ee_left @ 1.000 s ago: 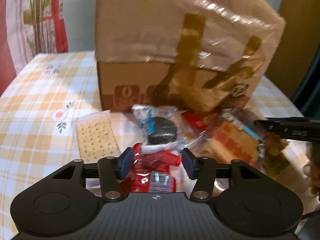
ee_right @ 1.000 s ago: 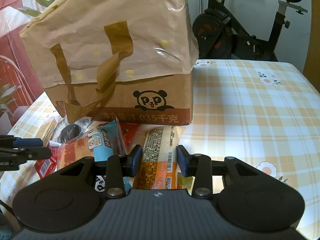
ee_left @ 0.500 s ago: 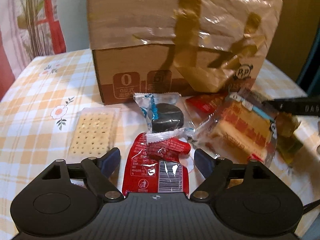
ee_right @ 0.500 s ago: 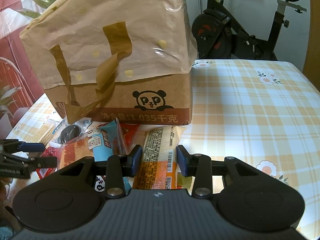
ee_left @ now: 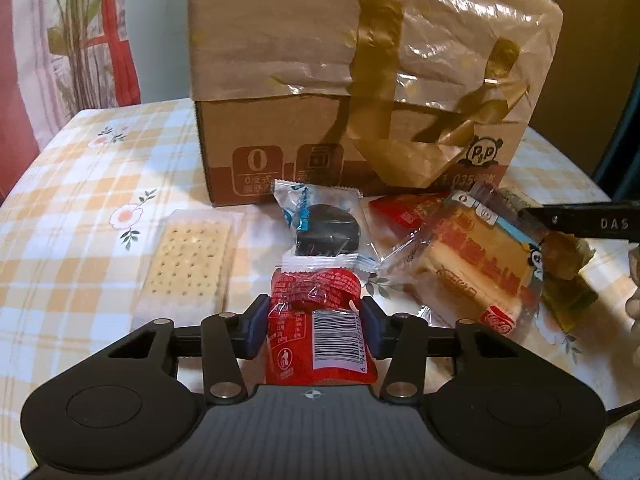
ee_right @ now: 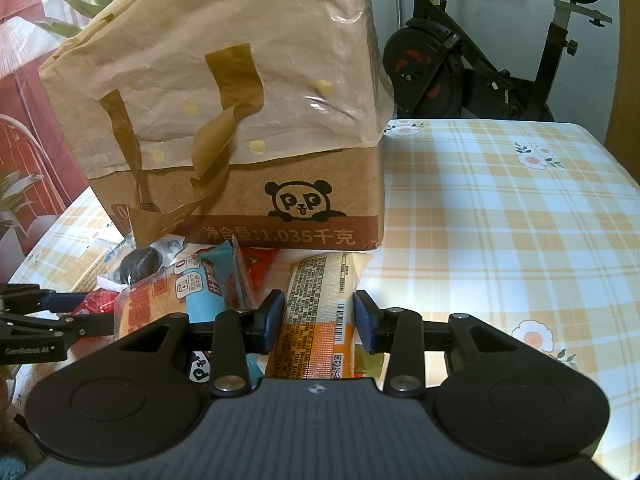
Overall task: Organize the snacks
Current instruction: 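Lift both held snacks toward the cardboard box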
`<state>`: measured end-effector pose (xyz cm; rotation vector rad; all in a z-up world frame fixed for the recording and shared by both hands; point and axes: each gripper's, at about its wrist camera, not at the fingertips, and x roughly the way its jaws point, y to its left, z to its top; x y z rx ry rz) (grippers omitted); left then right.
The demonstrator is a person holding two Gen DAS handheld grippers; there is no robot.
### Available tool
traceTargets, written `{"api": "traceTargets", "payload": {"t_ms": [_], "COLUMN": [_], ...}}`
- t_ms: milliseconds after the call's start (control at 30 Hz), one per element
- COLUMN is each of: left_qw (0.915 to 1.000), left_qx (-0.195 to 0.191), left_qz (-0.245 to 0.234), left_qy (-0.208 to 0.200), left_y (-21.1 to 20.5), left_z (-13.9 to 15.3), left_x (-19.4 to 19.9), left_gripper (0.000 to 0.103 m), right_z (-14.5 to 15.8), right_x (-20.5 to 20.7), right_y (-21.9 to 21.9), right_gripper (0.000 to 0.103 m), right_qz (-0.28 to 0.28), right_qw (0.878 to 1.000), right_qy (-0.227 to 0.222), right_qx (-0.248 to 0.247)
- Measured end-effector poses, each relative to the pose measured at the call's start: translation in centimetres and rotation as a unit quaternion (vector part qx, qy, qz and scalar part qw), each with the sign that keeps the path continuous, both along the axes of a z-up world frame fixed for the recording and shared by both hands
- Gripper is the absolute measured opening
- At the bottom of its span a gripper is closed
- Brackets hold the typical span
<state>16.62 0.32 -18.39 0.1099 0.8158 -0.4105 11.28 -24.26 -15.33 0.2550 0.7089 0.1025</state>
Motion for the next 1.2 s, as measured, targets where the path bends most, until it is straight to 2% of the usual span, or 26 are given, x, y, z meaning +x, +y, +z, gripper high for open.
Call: {"api": "traceTargets", "payload": {"t_ms": [100, 267, 600, 967, 1200], "left_qw": [0.9999, 0.9994, 0.9961, 0.9898, 0.9845], "left_qx": [-0.014, -0.013, -0.036, -0.051, -0.072], "left_qz": [0.004, 0.016, 0.03, 0.011, 0.005], "left_qy": [-0.006, -0.03, -0.075, -0.132, -0.16], "left_y": [0.6, 0.8, 1.4, 0.6, 0.8], "left_z": [0.7, 2.5, 5.9, 10.6, 13.2], "left_x": [-0.5, -1.3, -1.9, -2.4, -2.7], "left_gripper": [0.05, 0.05, 0.05, 0.051, 0.051], "right_z": [0.2, 1.0, 3.0, 7.7, 11.7], "right_x": [-0.2, -0.7, -1.7, -3.8, -5.1], "right_y": [-0.1, -0.6, -1.8, -0.6, 0.4], "right_gripper": [0.04, 0.04, 0.04, 0.04, 0.04], "right_qz": [0.001, -0.013, -0.034, -0.004, 0.029], "right_qw": [1.0, 1.0, 0.998, 0.994, 0.987], "right_qy": [-0.002, -0.015, -0.044, -0.107, -0.158], "right_qx": [-0.004, -0.008, 0.01, 0.019, 0.015]}}
